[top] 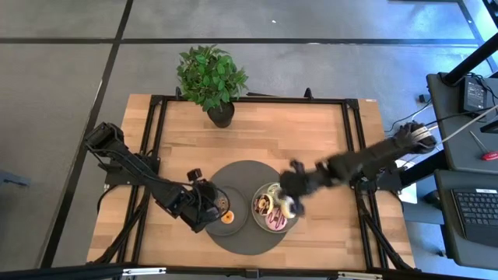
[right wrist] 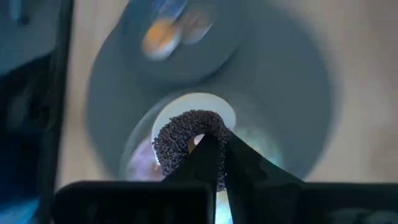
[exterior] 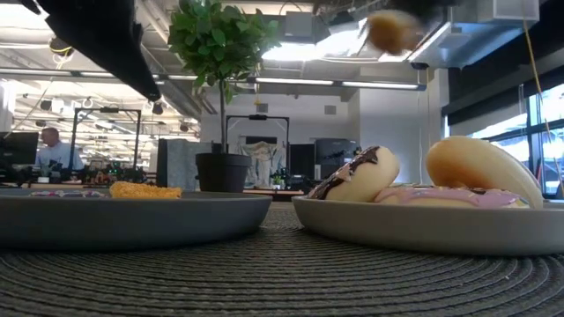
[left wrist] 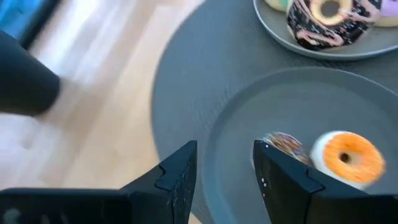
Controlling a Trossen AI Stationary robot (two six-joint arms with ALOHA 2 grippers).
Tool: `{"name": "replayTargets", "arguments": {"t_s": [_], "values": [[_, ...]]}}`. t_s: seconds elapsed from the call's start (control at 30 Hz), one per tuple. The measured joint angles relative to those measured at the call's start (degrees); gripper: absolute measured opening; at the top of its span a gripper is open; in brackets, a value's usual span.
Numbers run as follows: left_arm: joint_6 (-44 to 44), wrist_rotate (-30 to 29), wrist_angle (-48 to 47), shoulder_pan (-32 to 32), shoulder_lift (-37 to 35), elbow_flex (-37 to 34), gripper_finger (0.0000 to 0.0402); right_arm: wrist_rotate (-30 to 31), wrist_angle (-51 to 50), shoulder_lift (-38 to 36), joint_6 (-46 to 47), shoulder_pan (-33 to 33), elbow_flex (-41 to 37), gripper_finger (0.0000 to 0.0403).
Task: Pick & Place donuts
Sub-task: Put the black donut on the dark gray plate
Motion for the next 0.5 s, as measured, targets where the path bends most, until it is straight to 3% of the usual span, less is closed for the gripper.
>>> {"name": "replayTargets", "arguments": {"t_s": [0.23, 0.5], "values": [[4.6, -1.3, -0.3, 0.0, 0.0, 0.0, 0.0148, -3.3, 0.5, 7.1, -15.6, -13.6, 12.1, 0.0015], [7.2, -2.3, -0.4, 0.0, 0.0, 0.0, 0.0152, -9.6, 4.8, 20.5, -22.5, -19.9, 17.8, 0.0017]]}}
